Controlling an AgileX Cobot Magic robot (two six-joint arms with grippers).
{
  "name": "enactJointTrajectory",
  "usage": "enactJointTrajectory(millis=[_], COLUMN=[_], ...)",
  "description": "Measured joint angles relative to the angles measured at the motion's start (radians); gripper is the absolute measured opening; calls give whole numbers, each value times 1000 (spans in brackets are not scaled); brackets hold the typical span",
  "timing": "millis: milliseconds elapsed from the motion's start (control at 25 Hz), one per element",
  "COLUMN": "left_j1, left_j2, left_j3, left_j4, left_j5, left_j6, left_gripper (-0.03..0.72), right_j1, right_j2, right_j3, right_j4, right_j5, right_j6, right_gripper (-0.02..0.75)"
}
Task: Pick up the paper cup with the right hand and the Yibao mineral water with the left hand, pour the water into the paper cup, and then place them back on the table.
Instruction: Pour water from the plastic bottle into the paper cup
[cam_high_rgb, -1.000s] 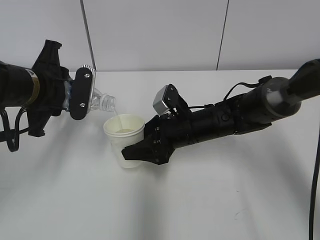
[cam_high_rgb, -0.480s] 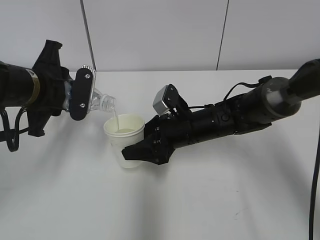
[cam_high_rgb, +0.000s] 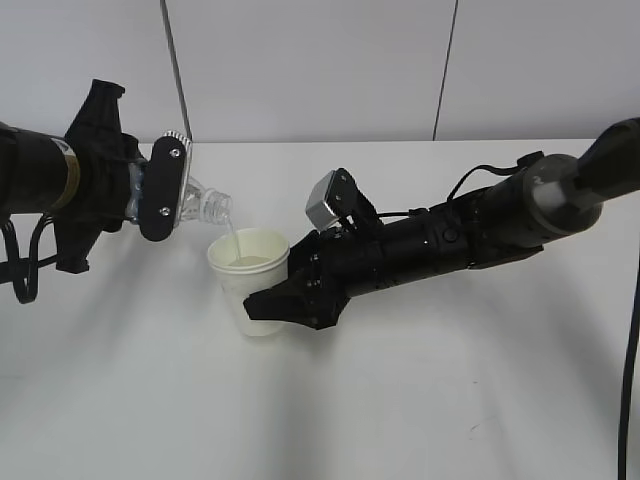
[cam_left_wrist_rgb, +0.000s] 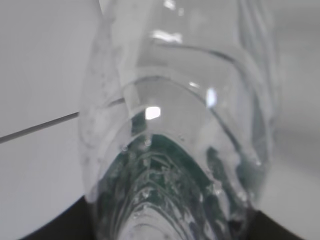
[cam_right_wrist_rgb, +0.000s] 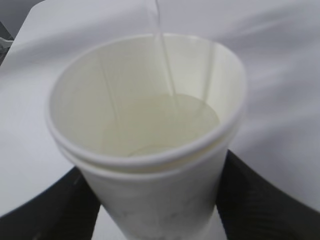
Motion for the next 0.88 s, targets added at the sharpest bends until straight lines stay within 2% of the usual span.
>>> enactJointTrajectory(millis=[440, 600, 880], left_j1=[0, 0, 0], left_j2=[0, 0, 0], left_j3=[0, 0, 0], left_j4=[-21, -79, -221], left_j5=[0, -13, -54], left_j6=[-61, -91, -230], left_gripper=[304, 304, 302], right_j1=[0, 0, 0], right_j2=[0, 0, 0], right_j3=[0, 0, 0], right_j4=[11, 19, 74], right_j5=[0, 0, 0], right_j6=[0, 0, 0], right_gripper=[521, 521, 521])
